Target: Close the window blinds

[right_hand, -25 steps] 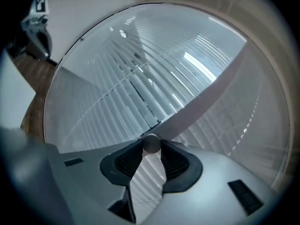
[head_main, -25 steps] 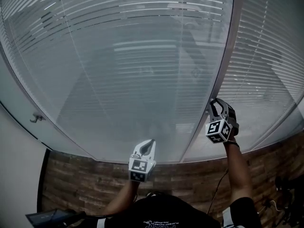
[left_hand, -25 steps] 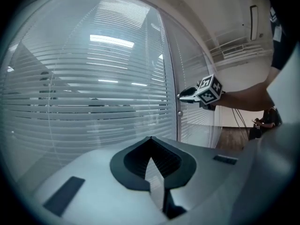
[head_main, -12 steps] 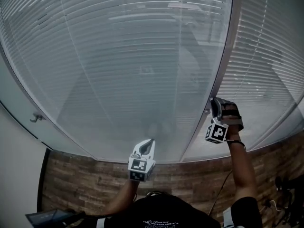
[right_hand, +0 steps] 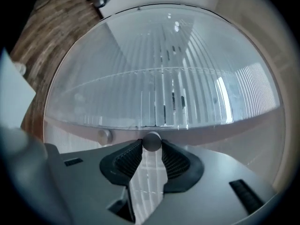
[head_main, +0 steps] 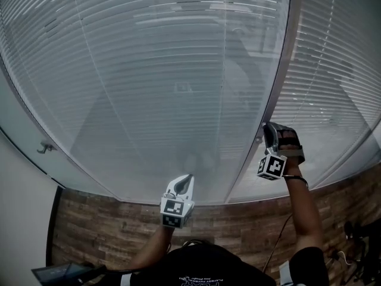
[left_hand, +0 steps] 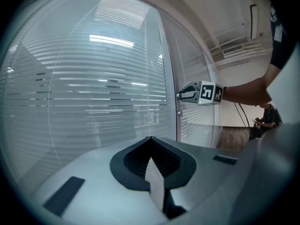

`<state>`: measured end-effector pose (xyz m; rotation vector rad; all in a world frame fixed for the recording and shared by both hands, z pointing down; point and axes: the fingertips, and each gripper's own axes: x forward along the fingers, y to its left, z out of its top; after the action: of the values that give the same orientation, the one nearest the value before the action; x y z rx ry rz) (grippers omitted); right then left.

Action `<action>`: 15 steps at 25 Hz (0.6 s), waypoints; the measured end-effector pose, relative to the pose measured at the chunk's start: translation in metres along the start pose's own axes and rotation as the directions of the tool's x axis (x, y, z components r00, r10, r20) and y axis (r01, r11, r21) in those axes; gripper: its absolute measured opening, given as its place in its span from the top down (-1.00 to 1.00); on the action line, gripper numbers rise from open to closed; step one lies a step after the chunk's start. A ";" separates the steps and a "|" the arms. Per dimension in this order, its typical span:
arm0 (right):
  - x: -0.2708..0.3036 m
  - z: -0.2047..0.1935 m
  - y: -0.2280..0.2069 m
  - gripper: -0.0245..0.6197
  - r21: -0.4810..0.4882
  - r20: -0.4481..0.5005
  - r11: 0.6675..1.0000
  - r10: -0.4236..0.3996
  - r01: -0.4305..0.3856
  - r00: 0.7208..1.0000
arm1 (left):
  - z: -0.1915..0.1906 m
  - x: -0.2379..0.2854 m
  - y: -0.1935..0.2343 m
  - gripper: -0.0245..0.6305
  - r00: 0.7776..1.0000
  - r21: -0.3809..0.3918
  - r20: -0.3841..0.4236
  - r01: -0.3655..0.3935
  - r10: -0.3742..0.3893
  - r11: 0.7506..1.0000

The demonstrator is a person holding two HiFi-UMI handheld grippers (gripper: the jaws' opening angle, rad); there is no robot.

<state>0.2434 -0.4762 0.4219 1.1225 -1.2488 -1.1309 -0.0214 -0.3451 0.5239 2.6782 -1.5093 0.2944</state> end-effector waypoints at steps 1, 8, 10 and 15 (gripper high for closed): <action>-0.002 0.000 -0.001 0.53 0.122 0.016 0.993 0.010 -0.012 1.000 | 0.000 0.000 0.000 0.94 1.000 -0.002 0.000 -0.001 0.001 1.000; -0.007 0.002 -0.013 0.44 0.876 0.160 0.458 0.017 -0.149 0.987 | -0.001 0.000 -0.001 0.94 1.000 -0.007 -0.003 0.005 -0.005 1.000; -0.004 0.000 -0.015 0.44 0.952 0.175 0.258 -0.017 -0.165 0.984 | -0.001 0.000 -0.003 0.94 1.000 -0.003 -0.002 0.010 -0.010 1.000; 0.001 -0.010 -0.017 0.46 0.990 0.137 0.037 -0.072 -0.134 0.988 | -0.001 0.000 -0.003 0.94 1.000 -0.001 -0.001 0.008 -0.008 1.000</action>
<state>0.2536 -0.4787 0.4051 2.0342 -2.3280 -0.0001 -0.0189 -0.3432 0.5248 2.6819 -1.4976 0.2944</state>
